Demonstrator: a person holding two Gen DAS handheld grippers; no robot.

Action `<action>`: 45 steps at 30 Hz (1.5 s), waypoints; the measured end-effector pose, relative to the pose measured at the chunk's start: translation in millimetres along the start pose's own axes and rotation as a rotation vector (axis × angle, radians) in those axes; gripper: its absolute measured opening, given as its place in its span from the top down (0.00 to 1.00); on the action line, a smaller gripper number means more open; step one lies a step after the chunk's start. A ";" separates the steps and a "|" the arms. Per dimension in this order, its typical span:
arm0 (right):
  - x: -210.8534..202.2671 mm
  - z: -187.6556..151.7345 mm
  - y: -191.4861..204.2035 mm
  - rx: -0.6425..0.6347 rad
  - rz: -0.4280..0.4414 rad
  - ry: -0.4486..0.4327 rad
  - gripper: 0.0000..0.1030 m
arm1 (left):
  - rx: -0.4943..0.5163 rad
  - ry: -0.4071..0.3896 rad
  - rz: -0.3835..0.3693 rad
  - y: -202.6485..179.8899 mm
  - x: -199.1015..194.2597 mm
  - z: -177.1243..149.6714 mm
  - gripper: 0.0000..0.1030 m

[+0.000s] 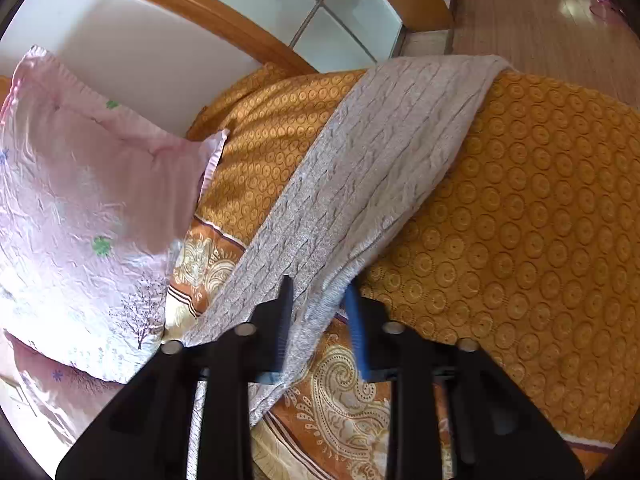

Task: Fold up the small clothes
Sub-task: 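Move the right gripper to a sweater sleeve cuff and close on it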

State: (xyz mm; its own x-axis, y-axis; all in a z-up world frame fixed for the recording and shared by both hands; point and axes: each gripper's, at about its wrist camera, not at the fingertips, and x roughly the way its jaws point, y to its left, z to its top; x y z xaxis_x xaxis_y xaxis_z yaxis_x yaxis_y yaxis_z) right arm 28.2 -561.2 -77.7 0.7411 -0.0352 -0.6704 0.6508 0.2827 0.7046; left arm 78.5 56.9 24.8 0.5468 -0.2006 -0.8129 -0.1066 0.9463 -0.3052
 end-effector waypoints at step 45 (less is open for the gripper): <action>74.9 -114.3 157.5 -0.227 0.270 0.283 0.89 | -0.435 -0.204 -0.110 143.1 -21.8 79.2 0.02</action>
State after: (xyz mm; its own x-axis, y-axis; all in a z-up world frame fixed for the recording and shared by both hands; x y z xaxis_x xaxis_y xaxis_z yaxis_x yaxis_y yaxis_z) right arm 167.4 -409.7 -43.5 0.7848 0.3232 -0.5288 0.3639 0.4503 0.8153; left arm 117.1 216.7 38.1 0.7211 -0.1986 -0.6638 -0.3524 0.7197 -0.5981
